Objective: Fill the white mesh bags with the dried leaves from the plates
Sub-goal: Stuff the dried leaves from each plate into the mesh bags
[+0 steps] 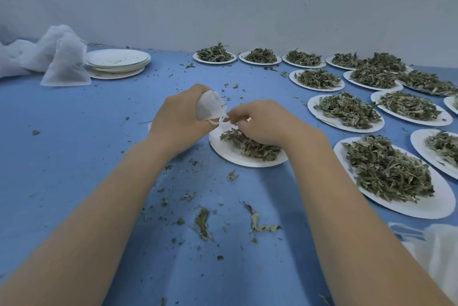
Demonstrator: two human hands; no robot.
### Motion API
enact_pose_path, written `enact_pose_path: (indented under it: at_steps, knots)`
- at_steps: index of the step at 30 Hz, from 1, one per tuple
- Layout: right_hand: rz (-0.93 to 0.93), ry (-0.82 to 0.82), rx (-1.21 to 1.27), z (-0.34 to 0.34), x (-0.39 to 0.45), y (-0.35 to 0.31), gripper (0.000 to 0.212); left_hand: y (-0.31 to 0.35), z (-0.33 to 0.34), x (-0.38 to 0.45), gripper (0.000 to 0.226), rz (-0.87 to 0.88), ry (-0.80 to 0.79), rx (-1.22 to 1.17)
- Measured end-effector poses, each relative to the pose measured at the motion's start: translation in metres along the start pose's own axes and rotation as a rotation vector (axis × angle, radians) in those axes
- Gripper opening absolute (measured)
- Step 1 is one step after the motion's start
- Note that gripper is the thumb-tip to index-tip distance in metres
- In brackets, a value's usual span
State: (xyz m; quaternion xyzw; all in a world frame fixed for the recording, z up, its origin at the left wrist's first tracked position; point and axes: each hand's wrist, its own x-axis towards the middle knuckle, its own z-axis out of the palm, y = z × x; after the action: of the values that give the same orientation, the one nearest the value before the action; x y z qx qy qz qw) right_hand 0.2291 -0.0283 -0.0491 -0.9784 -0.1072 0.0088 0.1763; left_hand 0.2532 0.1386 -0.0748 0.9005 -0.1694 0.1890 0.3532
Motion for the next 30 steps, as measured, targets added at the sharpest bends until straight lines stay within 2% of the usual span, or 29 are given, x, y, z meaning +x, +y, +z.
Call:
enact_pose_path:
  at_steps: [3, 9, 11, 14, 17, 22, 26, 30]
  knots:
    - [0.0, -0.087, 0.006, -0.001, -0.002, -0.002, 0.041, 0.0, 0.001, -0.001, 0.043, -0.001, -0.016, -0.001]
    - [0.044, 0.077, 0.056, -0.02, -0.008, 0.008, 0.022, -0.003, 0.003, -0.001, 0.047, 0.008, -0.08, 0.052]
    - [0.104, 0.11, -0.043, -0.019, -0.006, 0.008, 0.04, -0.004, 0.003, -0.001, 0.048, -0.003, -0.083, 0.052]
    - [0.189, 0.021, -0.06, -0.008, -0.002, 0.003, 0.062, -0.004, 0.003, -0.001, 0.049, -0.02, -0.083, 0.05]
    - [0.159, 0.007, -0.082, 0.003, 0.002, -0.004, 0.059, -0.004, 0.003, -0.002, 0.048, -0.032, -0.089, 0.047]
    - [0.085, 0.024, -0.133, 0.006, 0.005, -0.009, 0.032, -0.003, 0.002, -0.002, 0.049, -0.034, -0.083, 0.048]
    - [0.135, 0.095, -0.078, -0.008, 0.001, -0.003, 0.042, -0.003, 0.001, -0.002, 0.05, -0.032, -0.08, 0.055]
    - [0.188, 0.008, -0.136, 0.0, 0.002, -0.006, 0.064, -0.003, 0.002, -0.002, 0.049, -0.036, -0.091, 0.053]
